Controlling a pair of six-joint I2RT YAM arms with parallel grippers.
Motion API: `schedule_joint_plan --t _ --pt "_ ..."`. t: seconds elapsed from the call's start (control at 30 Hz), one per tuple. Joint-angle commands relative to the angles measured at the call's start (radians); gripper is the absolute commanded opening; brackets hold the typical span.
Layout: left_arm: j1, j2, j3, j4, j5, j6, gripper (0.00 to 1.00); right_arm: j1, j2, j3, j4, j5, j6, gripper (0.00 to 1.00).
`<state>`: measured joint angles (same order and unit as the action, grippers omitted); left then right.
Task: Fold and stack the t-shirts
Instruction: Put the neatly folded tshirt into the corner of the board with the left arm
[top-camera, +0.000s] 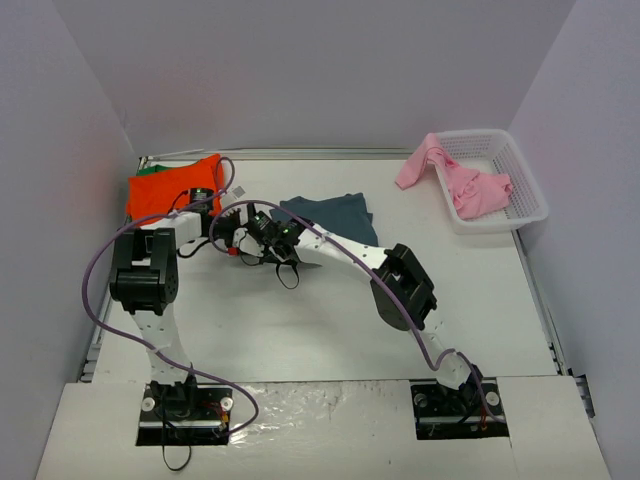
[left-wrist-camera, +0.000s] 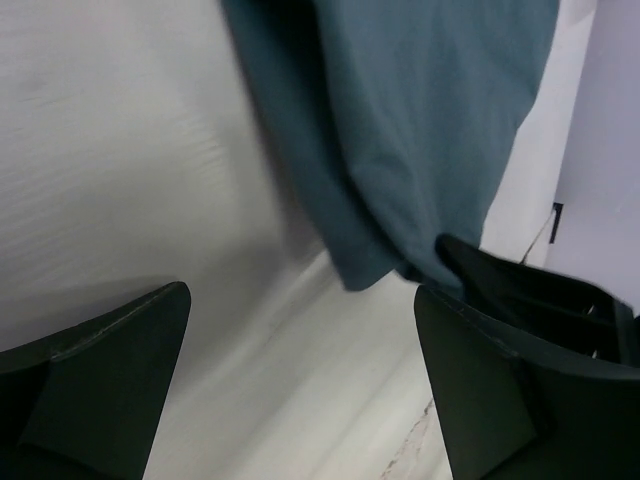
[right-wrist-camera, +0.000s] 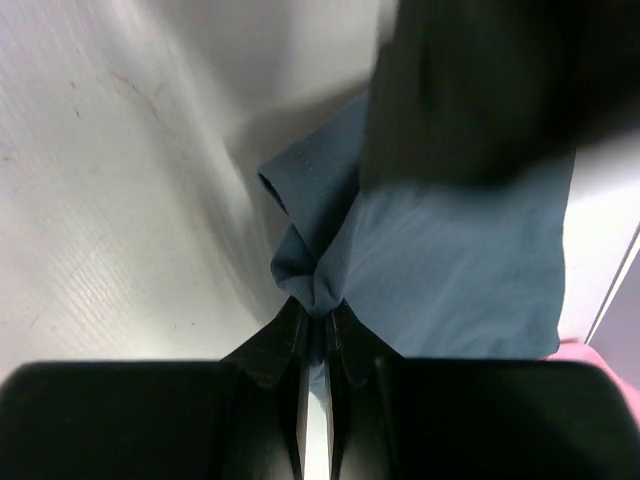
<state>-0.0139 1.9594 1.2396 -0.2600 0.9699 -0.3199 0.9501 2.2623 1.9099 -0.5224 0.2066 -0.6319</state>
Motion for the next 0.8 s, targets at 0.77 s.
schedule_joint_plan --t 0.77 --pt "-0.172 0.164 0.087 0.209 0.01 -0.378 0.94 0.019 0.013 0.127 -0.039 0.008 -0.006 0.0"
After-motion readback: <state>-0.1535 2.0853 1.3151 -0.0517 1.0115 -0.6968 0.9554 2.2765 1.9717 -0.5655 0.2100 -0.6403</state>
